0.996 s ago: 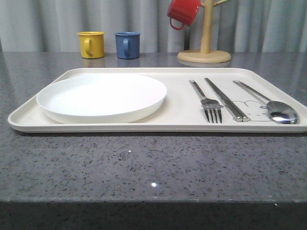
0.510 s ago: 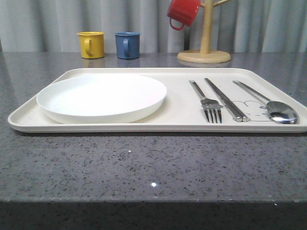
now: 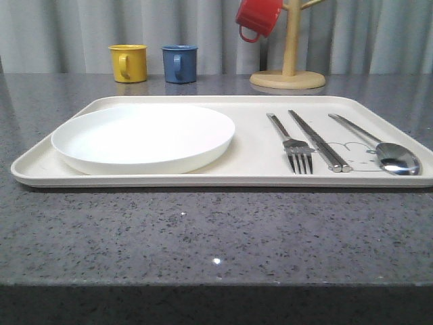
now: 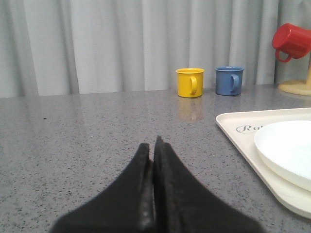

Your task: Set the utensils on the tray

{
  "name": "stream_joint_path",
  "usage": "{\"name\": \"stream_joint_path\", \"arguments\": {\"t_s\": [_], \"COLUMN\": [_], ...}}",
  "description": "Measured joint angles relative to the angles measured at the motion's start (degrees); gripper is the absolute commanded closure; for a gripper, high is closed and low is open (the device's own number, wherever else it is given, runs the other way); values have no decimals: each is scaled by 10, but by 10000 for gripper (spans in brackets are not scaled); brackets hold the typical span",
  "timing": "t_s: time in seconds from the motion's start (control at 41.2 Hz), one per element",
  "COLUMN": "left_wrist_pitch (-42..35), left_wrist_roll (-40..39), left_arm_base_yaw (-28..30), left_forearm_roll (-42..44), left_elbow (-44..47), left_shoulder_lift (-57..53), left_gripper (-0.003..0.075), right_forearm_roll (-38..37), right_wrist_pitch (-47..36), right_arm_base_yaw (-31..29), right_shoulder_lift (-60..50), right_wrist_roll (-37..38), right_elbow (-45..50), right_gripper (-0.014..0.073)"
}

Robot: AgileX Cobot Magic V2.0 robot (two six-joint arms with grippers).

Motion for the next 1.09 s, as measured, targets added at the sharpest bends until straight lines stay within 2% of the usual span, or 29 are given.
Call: {"name": "stream_joint_path", "arguments": {"t_s": [0.121,0.534,0.777,1.093], "left_wrist_pitch": [0,0,0,0], "left_wrist_roll": [0,0,0,-1], "left_arm_base_yaw": [0,0,0,0], "left_forearm_roll": [0,0,0,0], "left_elbow": [0,0,0,0], "left_shoulder_lift": [0,0,0,0], "left_gripper": [740,740,740,740], "right_forearm_roll": [0,0,59,66], "right_wrist_pitch": [-28,-38,-17,-18], "right_arm_base_yaw": [0,0,0,0], "right_shoulder_lift": [0,0,0,0], "right_wrist_roll": [0,0,-35,-51], "right_elbow": [1,1,1,1], "right_gripper": [661,661,661,661]}}
